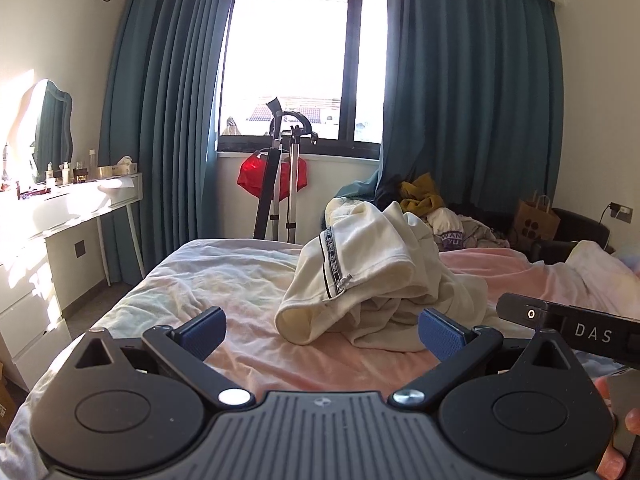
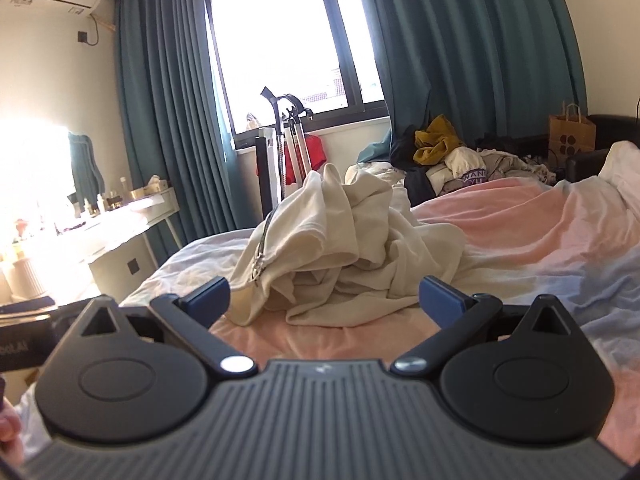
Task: Fold clothes
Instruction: 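Reach the right tool to the cream garment and close on its cuff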
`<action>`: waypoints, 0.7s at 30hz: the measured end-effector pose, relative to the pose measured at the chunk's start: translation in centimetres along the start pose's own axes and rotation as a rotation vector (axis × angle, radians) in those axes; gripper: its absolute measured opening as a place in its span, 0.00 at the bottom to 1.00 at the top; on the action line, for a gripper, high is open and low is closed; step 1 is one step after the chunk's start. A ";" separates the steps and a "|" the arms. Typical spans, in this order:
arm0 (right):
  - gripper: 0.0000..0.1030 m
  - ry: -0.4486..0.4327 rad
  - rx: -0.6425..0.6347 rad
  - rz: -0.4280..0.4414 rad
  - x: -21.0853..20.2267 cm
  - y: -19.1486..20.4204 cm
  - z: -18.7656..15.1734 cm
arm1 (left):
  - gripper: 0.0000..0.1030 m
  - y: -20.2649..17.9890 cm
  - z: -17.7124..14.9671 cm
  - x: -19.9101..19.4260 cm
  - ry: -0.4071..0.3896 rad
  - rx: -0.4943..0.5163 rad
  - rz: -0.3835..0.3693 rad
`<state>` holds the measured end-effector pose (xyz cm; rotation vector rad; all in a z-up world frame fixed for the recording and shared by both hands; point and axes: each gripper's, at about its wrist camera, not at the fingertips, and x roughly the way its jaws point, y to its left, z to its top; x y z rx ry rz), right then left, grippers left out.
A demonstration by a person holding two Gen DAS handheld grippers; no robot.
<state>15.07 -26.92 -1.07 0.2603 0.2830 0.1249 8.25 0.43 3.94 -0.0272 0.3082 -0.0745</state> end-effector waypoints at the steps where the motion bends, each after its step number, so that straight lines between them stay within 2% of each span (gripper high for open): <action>1: 1.00 0.012 0.027 0.011 1.6 -0.4 0.3 | 1.00 0.4 0.0 0.9 0.003 0.000 0.001; 6: 1.00 0.048 0.151 0.032 10.0 -2.3 0.8 | 1.00 3.0 -1.7 4.3 0.026 -0.097 0.017; 9: 1.00 0.051 0.249 0.115 15.3 -3.9 0.9 | 1.00 4.7 -2.7 6.1 0.038 -0.163 0.025; 12: 1.00 0.051 0.266 0.116 19.8 -4.5 0.5 | 1.00 5.8 -3.1 7.3 0.026 -0.196 0.016; 14: 1.00 0.098 0.272 0.110 22.6 -4.6 -0.3 | 1.00 6.4 -3.5 8.0 0.022 -0.224 0.000; 15: 1.00 0.105 0.279 0.126 23.3 -4.6 -0.7 | 1.00 6.7 -3.6 8.4 0.027 -0.245 -0.014; 17: 0.99 0.056 0.270 0.195 23.1 -4.1 -1.3 | 1.00 7.3 -3.8 9.0 0.035 -0.296 -0.059; 18: 0.95 0.027 0.263 0.231 22.8 -3.8 -1.7 | 1.00 7.5 -3.9 9.1 0.032 -0.315 -0.084; 20: 0.80 -0.035 0.232 0.252 21.6 -2.7 -2.2 | 1.00 7.7 -4.0 9.0 0.020 -0.329 -0.105; 21: 0.80 -0.067 0.213 0.257 21.0 -2.0 -2.4 | 1.00 7.7 -4.1 9.0 0.016 -0.323 -0.103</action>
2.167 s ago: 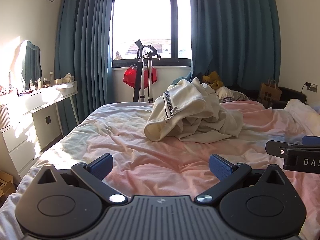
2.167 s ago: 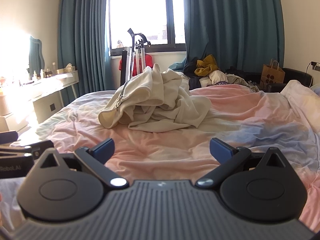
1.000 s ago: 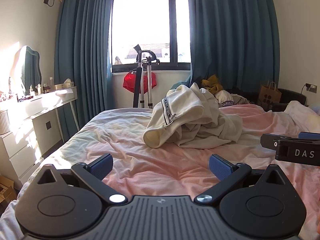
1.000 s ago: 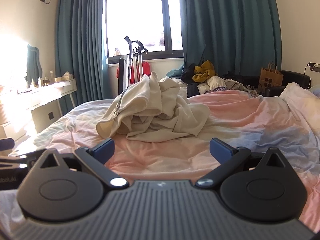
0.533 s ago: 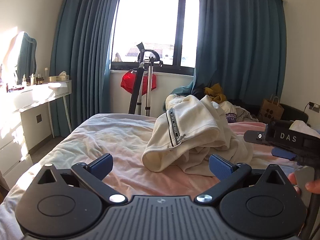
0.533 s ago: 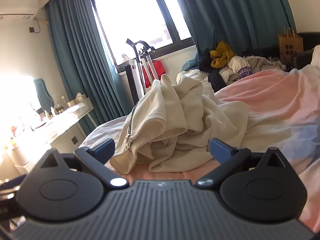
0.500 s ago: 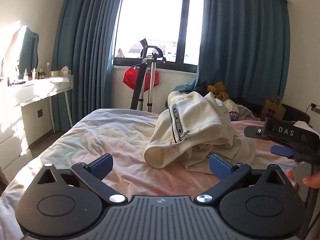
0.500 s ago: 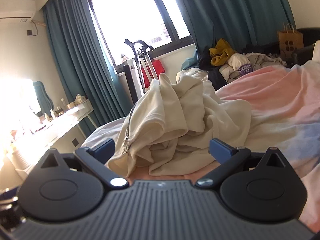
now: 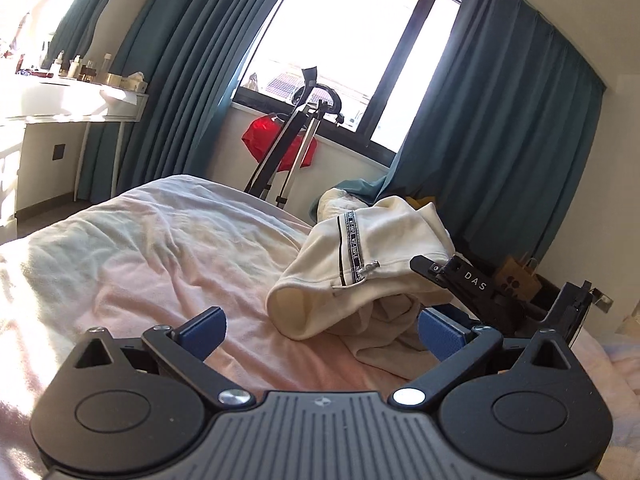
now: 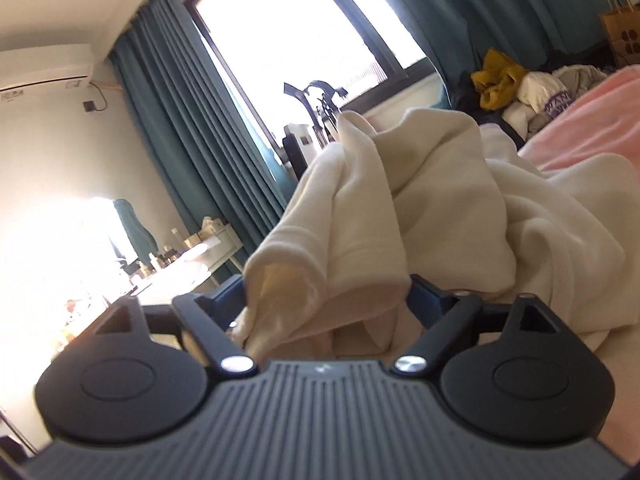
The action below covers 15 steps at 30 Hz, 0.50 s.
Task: Fold clothes
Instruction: 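Reach the right tool to the cream garment and close on its cuff, then lift and pull the gripped cuff with the right tool, spreading the garment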
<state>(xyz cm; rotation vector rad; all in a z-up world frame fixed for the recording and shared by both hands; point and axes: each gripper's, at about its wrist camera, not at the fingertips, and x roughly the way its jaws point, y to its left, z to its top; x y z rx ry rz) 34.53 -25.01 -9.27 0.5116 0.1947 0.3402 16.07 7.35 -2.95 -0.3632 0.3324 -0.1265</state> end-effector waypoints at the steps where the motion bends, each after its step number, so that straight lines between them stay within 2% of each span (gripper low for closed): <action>1: 0.79 -0.022 -0.023 -0.001 -0.2 0.7 -0.2 | 1.00 0.0 -0.1 0.0 -0.002 0.007 0.002; 3: 0.79 -0.032 -0.040 -0.039 0.5 1.5 -0.2 | 1.00 -0.1 -0.2 0.1 0.004 0.016 0.006; 5: 0.79 -0.020 0.001 -0.077 1.9 1.3 0.2 | 1.00 -0.1 -0.4 0.3 0.029 0.001 0.000; 7: 0.78 0.024 0.069 -0.059 3.8 0.5 0.6 | 1.00 0.0 -0.6 0.3 0.032 -0.015 0.000; 8: 0.66 0.055 0.095 -0.040 4.8 0.3 0.7 | 1.00 0.1 -0.6 0.2 0.022 -0.021 0.000; 9: 0.58 0.076 0.104 -0.035 5.4 0.3 0.9 | 1.00 0.1 -0.6 0.0 0.012 -0.027 0.001; 10: 0.38 0.091 0.096 -0.048 5.8 0.7 1.3 | 1.00 0.2 -0.6 -0.1 -0.003 -0.026 0.005; 11: 0.29 0.099 0.078 -0.073 5.7 1.3 1.7 | 1.00 0.2 -0.7 -0.3 -0.021 -0.022 0.011; 15: 0.24 0.075 0.051 -0.117 2.0 2.3 4.2 | 1.00 0.2 -0.7 -0.5 -0.046 -0.009 0.034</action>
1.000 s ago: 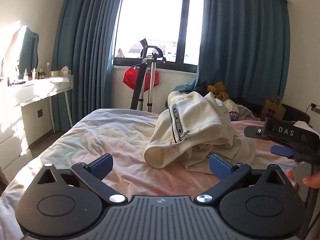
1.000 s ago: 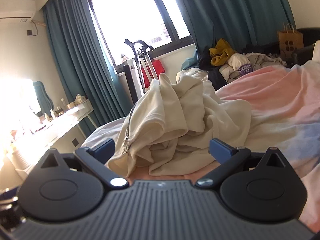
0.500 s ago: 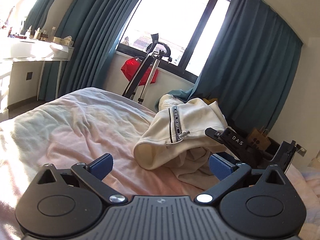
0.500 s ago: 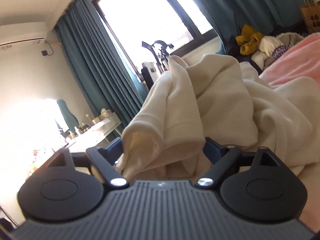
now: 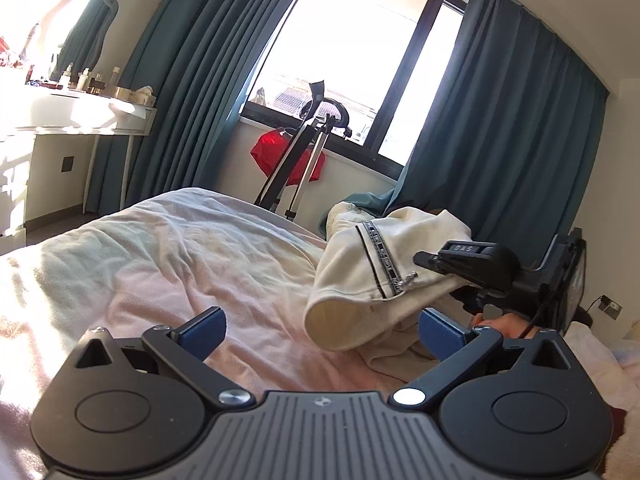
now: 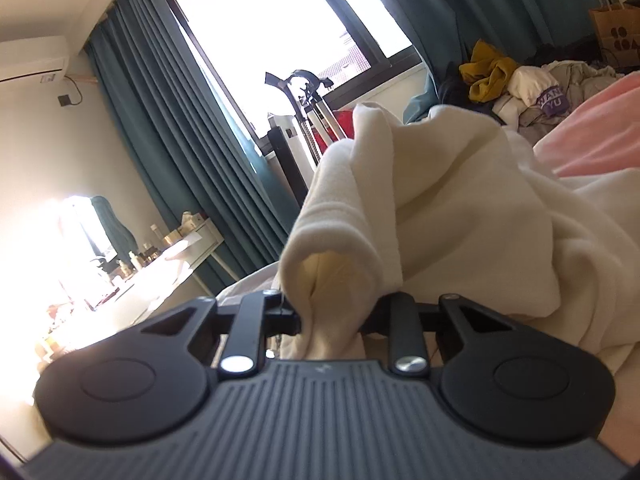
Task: Fold clothes
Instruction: 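Lift and pull the gripped cuff with the right tool, spreading the garment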
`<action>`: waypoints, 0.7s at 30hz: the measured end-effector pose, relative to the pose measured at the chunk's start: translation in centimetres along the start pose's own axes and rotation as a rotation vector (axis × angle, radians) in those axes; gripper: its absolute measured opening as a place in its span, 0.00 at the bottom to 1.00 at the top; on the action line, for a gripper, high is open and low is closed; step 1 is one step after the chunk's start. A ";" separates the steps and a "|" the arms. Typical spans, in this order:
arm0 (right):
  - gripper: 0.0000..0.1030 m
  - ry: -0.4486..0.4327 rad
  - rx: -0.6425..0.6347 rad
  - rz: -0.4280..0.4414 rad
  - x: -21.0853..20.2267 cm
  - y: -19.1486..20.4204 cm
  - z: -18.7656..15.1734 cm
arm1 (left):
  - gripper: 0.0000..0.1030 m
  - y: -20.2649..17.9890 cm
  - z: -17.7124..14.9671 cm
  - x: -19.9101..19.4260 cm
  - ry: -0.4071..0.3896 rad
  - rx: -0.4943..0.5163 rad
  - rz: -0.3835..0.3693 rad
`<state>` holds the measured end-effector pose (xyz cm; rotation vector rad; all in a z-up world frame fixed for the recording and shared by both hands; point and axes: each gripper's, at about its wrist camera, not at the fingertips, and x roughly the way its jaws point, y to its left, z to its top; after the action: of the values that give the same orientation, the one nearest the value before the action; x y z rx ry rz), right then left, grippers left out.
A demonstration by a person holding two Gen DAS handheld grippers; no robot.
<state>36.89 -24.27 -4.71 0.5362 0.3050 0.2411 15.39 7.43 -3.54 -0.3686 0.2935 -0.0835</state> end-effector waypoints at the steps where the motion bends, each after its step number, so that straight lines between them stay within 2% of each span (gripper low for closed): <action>1: 0.23 -0.012 0.005 -0.009 -1.5 -0.3 0.8 | 1.00 0.0 0.0 -0.1 -0.005 -0.001 0.004; 6: 0.21 -0.102 -0.017 -0.046 -10.3 -2.5 6.4 | 1.00 -0.3 -0.2 -0.7 0.013 0.000 -0.008; 10: 0.20 -0.187 -0.020 -0.126 -17.2 -6.0 11.9 | 1.00 -1.6 -0.8 -1.0 0.035 0.037 -0.017; 13: 0.20 -0.245 -0.009 -0.209 -21.6 -9.4 15.1 | 1.00 -2.4 -1.4 -1.3 0.057 0.067 -0.023; 17: 0.19 -0.271 -0.022 -0.359 -25.1 -15.4 17.6 | 1.00 -3.3 -2.1 -1.5 0.079 0.101 -0.025; 21: 0.19 -0.263 0.003 -0.521 -26.8 -22.5 17.7 | 1.00 -4.1 -2.7 -0.7 0.102 0.134 -0.024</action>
<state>21.38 -59.31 3.67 0.4681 0.1794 -0.3324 13.77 2.82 -4.27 -0.2355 0.3818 -0.1454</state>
